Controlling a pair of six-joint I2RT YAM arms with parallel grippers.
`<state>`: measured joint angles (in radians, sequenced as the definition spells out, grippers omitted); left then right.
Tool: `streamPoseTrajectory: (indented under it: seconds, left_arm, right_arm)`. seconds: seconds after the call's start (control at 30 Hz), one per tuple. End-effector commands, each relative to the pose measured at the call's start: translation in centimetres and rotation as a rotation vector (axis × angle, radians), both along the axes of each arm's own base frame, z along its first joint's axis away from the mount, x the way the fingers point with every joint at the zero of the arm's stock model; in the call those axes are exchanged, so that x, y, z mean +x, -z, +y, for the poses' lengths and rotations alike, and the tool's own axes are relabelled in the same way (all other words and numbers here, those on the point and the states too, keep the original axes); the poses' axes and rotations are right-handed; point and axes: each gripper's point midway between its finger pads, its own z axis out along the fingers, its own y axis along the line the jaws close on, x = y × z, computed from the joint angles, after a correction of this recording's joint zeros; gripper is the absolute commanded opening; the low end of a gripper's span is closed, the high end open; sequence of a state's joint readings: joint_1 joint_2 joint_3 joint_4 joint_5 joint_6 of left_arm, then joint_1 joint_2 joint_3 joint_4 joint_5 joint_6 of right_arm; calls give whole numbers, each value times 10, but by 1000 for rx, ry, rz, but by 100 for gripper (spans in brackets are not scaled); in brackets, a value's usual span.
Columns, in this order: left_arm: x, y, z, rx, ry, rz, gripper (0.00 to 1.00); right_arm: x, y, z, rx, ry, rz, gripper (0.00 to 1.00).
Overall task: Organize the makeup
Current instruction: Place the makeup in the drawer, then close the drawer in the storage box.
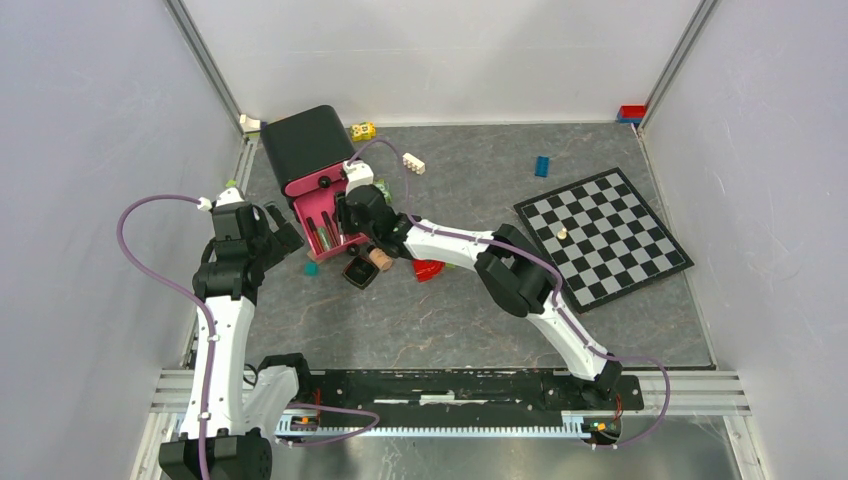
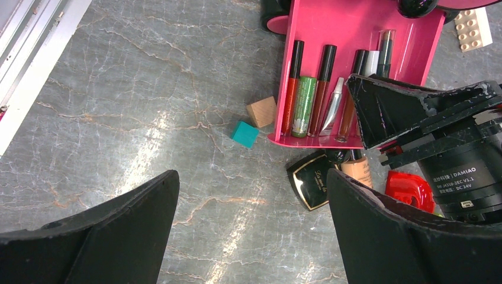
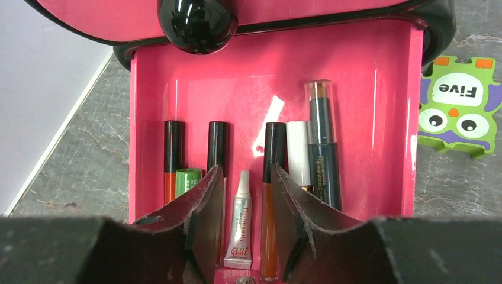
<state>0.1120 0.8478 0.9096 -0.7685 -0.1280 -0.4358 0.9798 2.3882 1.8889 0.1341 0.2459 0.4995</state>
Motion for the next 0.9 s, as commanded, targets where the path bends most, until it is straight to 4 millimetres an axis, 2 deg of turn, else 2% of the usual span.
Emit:
streamPoseTrajectory:
  seconds: [0.0,0.3,0.4,0.53,0.67,0.87]
  left_arm:
    - [5,-10,2,10,-1,-50,100]
    - [5,-11,2,10,1,-50,100]
    - [5,-11,3,12,-2,-51,100]
    - [5,-10,2,9,2,-47,100]
    - [6,-8,2,6,4,-42,100]
    - [7,-7,3,11,-2,-35,100]
  right_arm:
    - [1,-47,1,58,-6,-82,42]
    - [-15,-121,-27,54,-63,-259,43]
    - [-18,-134,-49,18,-35,-308,45]
    - [-18,-147,-89,-77,41,-377,47]
    - [-15,-145,-127,-214,53,-392,48]
    - [-17,-113,-194,-355,76,-308,50]
